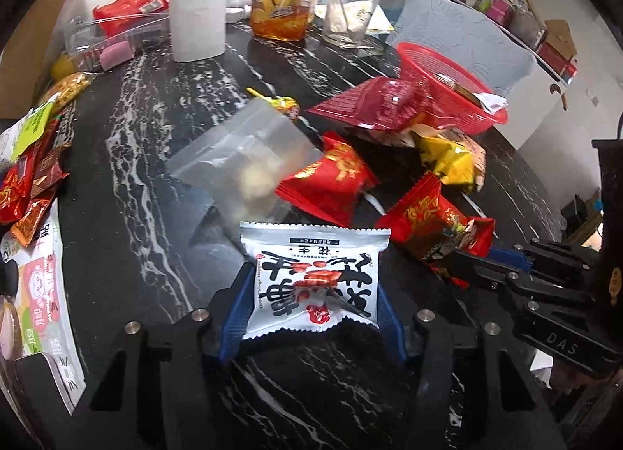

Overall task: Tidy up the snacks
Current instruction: 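Grasp the white printed packet with the left gripper while the right gripper grasps the red cartoon packet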

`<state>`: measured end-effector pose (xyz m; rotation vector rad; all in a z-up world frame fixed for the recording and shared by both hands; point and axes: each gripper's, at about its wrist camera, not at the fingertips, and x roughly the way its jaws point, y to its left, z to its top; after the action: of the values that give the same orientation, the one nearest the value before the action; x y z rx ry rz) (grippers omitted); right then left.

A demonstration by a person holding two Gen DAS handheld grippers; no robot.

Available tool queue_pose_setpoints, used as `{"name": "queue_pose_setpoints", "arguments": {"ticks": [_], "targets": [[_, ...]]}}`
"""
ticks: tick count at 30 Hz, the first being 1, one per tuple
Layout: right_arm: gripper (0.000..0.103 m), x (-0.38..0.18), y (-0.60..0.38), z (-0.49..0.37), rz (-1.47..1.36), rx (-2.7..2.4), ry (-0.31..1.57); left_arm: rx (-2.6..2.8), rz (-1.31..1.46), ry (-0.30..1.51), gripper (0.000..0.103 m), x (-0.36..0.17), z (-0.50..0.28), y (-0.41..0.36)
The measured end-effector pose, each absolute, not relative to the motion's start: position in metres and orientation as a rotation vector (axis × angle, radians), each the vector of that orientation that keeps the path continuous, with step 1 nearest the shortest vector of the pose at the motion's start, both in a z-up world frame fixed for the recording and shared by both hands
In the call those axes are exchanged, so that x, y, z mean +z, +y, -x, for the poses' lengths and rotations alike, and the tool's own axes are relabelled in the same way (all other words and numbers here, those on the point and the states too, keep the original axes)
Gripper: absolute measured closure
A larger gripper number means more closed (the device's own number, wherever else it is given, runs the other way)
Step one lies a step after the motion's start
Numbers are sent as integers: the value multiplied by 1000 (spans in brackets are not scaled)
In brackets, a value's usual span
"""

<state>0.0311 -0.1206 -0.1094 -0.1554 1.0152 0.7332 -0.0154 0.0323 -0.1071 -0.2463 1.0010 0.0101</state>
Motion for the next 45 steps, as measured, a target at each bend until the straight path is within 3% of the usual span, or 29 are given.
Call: {"name": "queue_pose_setpoints", "arguments": {"ticks": [6,13,16,18,23,40,41,45], "targets": [[95,-110,-140,-25,108,739,1033,-32,234,1003,46,-104,16,21],[93,-108,-151,-19,93,751,1024,-68,245,1026,46,-109,12,11],[85,-111,-150,-21,94,748,1038,-58,244,1028,46,-109,11,12],[58,-113,-150,-23,101,739,1041,-51,246,1025,46,-109,11,14],[42,-111,-145,-28,130,724,1016,-39,253,1024,46,-109,11,19],[37,-116,-111,-34,379,801,946,-27,247,1020,46,-109,12,21],[38,-117,-111,-33,384,804,947,-26,245,1021,46,-108,11,21],[59,-118,-112,-26,438,779,916,-20,224,1018,46,-108,11,18]]}}
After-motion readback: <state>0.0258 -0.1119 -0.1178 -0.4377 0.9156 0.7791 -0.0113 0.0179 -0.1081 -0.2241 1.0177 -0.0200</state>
